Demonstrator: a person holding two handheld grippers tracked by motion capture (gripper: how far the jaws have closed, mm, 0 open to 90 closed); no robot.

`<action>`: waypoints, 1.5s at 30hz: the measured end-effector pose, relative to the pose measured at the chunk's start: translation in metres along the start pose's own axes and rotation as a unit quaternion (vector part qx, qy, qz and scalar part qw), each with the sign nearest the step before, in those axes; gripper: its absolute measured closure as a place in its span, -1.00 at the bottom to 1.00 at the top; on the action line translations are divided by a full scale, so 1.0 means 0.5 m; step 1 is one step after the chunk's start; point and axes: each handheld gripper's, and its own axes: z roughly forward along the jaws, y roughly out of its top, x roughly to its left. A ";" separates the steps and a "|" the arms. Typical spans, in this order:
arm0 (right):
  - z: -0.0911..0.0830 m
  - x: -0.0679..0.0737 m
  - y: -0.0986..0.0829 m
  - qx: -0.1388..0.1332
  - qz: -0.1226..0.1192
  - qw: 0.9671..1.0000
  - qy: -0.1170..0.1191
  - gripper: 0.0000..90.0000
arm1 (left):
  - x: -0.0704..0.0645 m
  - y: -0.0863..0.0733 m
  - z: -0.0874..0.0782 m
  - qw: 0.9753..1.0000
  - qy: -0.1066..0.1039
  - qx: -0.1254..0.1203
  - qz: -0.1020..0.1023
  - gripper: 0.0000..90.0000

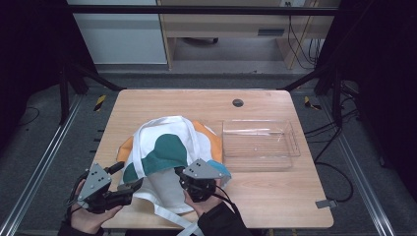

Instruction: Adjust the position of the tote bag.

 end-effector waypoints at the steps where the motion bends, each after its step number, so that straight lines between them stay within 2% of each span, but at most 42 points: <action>1: 0.000 0.000 0.000 0.000 0.000 1.000 0.000 1.00 | -0.003 0.009 0.003 1.000 -0.001 -0.002 0.003 -0.51; 9: 0.000 0.000 0.003 -0.001 0.001 1.000 0.000 1.00 | -0.017 0.042 0.026 1.000 -0.008 -0.006 0.012 -0.44; 16: -0.001 -0.002 0.008 -0.002 0.001 1.000 -0.001 1.00 | -0.034 0.052 0.047 1.000 -0.017 0.010 0.024 -0.39; 23: -0.002 -0.003 0.014 -0.002 -0.001 1.000 0.000 1.00 | -0.047 0.057 0.068 0.999 -0.011 0.020 0.035 -0.31; 25: -0.002 -0.004 0.015 -0.003 -0.002 1.000 0.000 1.00 | -0.055 0.055 0.075 0.998 -0.006 0.030 0.048 -0.29; 29: -0.002 -0.005 0.016 -0.003 -0.001 1.000 -0.001 1.00 | -0.068 0.049 0.086 0.997 0.012 0.044 0.063 -0.24; 34: -0.003 -0.004 0.017 -0.005 -0.002 1.000 0.001 1.00 | -0.074 0.043 0.094 0.996 0.031 0.054 0.064 -0.13; 38: -0.003 -0.002 0.018 -0.006 -0.005 1.000 0.005 1.00 | -0.074 0.036 0.099 0.996 0.044 0.059 0.056 0.04; 43: -0.003 0.000 0.018 -0.008 -0.010 1.000 0.009 1.00 | -0.072 0.031 0.099 0.996 0.049 0.055 0.045 0.21; 45: -0.003 0.001 0.019 -0.007 -0.012 1.000 0.011 1.00 | -0.073 0.028 0.100 0.996 0.049 0.054 0.041 0.33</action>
